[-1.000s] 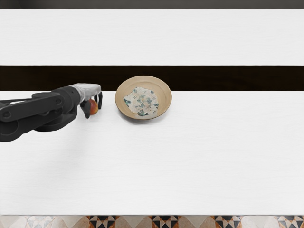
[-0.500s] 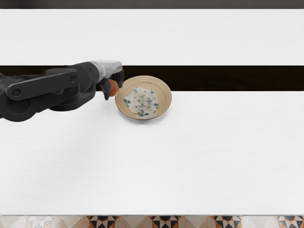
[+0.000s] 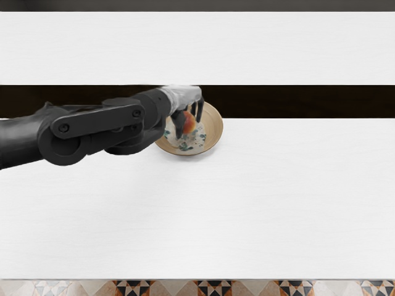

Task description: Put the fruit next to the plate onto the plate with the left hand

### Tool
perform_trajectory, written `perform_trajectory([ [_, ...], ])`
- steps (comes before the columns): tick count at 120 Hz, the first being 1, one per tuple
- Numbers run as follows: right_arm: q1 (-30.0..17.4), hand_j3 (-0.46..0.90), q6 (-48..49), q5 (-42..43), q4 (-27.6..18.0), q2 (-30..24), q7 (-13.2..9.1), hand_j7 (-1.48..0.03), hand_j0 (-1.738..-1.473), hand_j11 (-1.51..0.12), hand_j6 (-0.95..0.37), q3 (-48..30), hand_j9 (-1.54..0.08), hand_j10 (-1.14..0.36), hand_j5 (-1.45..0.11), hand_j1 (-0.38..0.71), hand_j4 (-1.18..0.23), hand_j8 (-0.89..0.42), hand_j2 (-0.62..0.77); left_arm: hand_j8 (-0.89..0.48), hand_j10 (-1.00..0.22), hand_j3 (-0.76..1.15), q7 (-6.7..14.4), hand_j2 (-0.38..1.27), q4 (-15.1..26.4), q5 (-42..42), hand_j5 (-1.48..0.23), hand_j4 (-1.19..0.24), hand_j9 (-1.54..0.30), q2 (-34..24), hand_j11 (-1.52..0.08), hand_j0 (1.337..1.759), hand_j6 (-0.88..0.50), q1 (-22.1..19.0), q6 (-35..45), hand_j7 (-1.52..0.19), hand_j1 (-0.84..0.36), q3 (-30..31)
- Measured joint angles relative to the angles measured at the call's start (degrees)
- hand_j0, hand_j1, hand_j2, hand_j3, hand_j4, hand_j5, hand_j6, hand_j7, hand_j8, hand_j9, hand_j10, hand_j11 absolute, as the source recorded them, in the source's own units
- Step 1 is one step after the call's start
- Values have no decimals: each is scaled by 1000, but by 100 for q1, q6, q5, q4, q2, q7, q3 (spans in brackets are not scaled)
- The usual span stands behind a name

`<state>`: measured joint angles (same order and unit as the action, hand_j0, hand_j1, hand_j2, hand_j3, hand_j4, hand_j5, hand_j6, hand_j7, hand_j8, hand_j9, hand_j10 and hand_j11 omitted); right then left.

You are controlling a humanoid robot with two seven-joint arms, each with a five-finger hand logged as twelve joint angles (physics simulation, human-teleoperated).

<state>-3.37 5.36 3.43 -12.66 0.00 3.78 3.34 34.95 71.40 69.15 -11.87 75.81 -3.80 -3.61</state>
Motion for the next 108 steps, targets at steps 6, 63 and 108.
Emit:
perform_trajectory([
  [6, -1, 0, 0, 0, 0, 0, 0, -20, -1658, -20, -15, 0, -20, -15, -20, -331, -15, -15, -3, -520, -760, 0, 2, 545, -39, 20, -1035, -750, -1020, -7, -1022, 1655, -510, -36, 4, -1001, -309, 17],
  [63, 2, 0, 0, 0, 0, 0, -1, -20, -1658, -20, -15, 0, -20, -15, -20, -331, -15, -15, -3, -310, -421, 0, 6, 263, -121, 45, -569, -414, -557, -61, -557, 1657, -303, -260, 53, -555, -33, 113],
  [108, 2, 0, 0, 0, 0, 0, -1, -20, -1658, -20, -15, 6, -20, -15, -20, -331, -15, -15, -3, -53, -69, 0, 5, 43, 781, -3017, -92, -69, -90, -1872, -90, 1658, -52, -97, -965, -90, 288, -1032],
])
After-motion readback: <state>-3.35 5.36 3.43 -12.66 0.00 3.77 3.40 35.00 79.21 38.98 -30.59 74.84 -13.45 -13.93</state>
